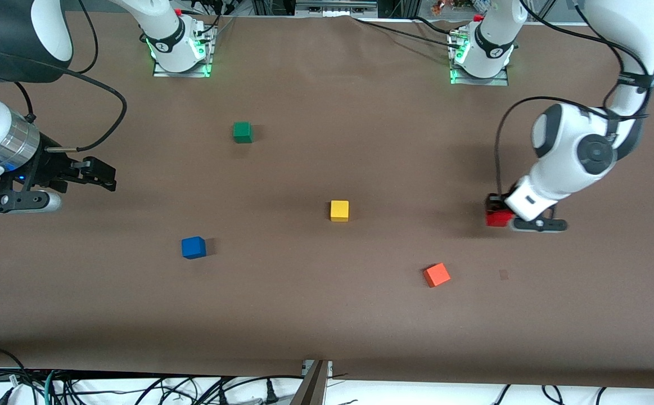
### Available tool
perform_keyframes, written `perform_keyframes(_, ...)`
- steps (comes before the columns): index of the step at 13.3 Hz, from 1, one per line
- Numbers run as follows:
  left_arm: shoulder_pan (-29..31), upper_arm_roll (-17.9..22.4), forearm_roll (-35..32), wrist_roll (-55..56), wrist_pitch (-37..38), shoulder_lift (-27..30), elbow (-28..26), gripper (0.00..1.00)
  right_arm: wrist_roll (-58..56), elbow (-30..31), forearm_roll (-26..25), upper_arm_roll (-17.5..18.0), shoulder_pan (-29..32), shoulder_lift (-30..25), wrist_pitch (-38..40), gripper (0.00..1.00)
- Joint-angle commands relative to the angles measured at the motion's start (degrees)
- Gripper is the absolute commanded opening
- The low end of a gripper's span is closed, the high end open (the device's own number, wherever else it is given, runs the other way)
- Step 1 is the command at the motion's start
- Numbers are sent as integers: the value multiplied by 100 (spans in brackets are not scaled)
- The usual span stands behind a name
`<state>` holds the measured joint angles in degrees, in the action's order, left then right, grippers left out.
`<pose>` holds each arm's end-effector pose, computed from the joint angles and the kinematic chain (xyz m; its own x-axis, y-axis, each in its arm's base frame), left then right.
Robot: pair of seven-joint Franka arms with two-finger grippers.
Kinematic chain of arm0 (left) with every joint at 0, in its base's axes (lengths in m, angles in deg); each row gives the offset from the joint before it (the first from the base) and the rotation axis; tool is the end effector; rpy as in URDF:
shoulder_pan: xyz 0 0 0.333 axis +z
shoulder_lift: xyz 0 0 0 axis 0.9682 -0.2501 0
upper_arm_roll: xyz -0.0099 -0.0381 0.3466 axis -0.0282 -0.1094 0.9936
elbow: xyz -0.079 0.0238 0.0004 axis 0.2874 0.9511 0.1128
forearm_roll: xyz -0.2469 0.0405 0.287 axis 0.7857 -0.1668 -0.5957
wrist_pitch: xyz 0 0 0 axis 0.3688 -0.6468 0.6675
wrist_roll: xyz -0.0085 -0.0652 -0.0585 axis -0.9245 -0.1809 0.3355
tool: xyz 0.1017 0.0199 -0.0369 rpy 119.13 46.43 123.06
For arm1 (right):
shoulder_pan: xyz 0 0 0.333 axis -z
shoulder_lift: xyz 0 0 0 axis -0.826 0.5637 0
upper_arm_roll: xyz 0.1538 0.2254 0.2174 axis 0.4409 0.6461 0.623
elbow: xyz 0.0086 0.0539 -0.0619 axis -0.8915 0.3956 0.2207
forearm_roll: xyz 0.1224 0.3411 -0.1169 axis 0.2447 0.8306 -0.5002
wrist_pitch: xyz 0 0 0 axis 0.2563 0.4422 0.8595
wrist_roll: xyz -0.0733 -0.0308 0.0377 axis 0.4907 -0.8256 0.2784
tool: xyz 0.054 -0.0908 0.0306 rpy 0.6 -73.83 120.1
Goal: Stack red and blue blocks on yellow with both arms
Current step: 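Lift the red cube and carry it over the yellow cube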
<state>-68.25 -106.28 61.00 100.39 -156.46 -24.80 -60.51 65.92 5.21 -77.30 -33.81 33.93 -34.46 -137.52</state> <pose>0.5928 -0.1063 0.3454 0.9982 0.0496 -0.0334 0.0512 -0.9974 0.0500 0.6346 0.0891 0.6032 0.9989 0.0459 0.0058 0.0459 -0.9989 0.0024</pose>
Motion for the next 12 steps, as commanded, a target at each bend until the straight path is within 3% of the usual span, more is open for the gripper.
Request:
perform_keyframes(1,-864,31,-102,1272,739,-732,1255,13,-14,-1,-5,2,-12,-39,-3,100)
perform_keyframes(3,-1471,40,-93,2019,1013,-1330,2152,13,3,-1,-22,2,-12,-39,-12,100)
perform_keyframes(6,-2192,49,-102,2155,1005,-1990,2910,13,4,-1,-57,11,-12,-39,-20,100)
perform_keyframes(9,-2808,189,-93,2548,970,-2448,3421,14,118,17,-22,11,-83,22,-29,100)
perform_keyframes(12,-3019,189,-93,2664,970,-2484,3449,16,30,17,-75,19,-135,451,-29,100)
